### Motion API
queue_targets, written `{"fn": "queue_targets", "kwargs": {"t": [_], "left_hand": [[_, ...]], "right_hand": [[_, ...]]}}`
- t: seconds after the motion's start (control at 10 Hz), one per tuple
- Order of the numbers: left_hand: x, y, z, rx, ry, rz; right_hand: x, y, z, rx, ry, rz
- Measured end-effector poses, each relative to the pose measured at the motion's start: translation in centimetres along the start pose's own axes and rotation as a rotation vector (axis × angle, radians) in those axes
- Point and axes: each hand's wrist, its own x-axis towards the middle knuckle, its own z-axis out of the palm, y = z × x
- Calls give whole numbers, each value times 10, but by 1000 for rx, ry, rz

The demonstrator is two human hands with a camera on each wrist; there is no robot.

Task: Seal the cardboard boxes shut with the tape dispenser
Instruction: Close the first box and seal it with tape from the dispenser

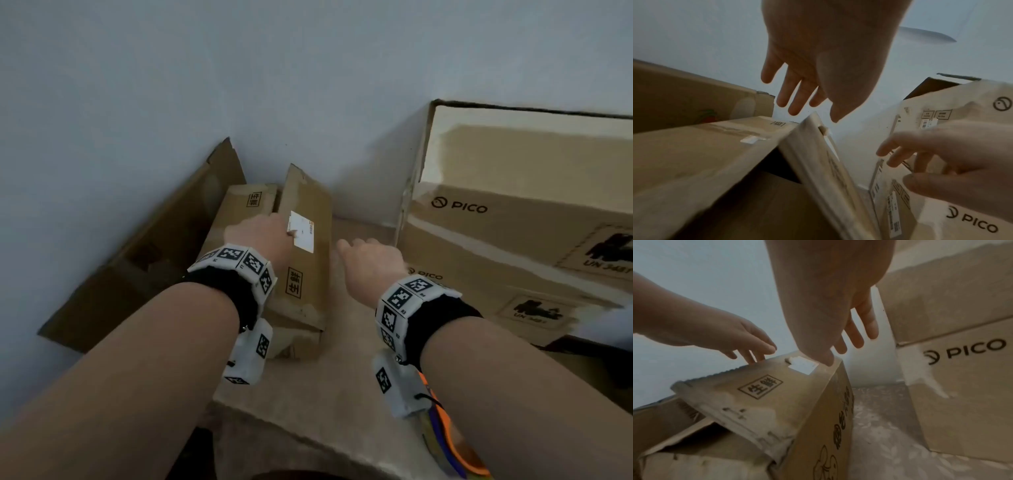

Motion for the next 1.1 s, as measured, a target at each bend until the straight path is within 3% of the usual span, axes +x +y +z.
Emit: {"fn": "queue_targets", "kwargs": {"t": [0.2, 0.4, 0.6, 0.9, 1.1], "left_hand": [[1, -1, 25, -4, -69, -37], [-22, -1, 30, 95, -14, -14], [-78, -14, 30, -170, 71, -17], [-186, -55, 21, -159, 107, 5], [-222, -76, 25, -166, 41, 42]], "right_hand": [[-1, 2, 29, -21, 48, 15], [-21, 2, 43, -81, 124, 20], [-80, -15, 31, -133, 192, 56], [-189, -52, -1, -187, 152, 156], [-219, -68, -3, -144, 130, 183]]}}
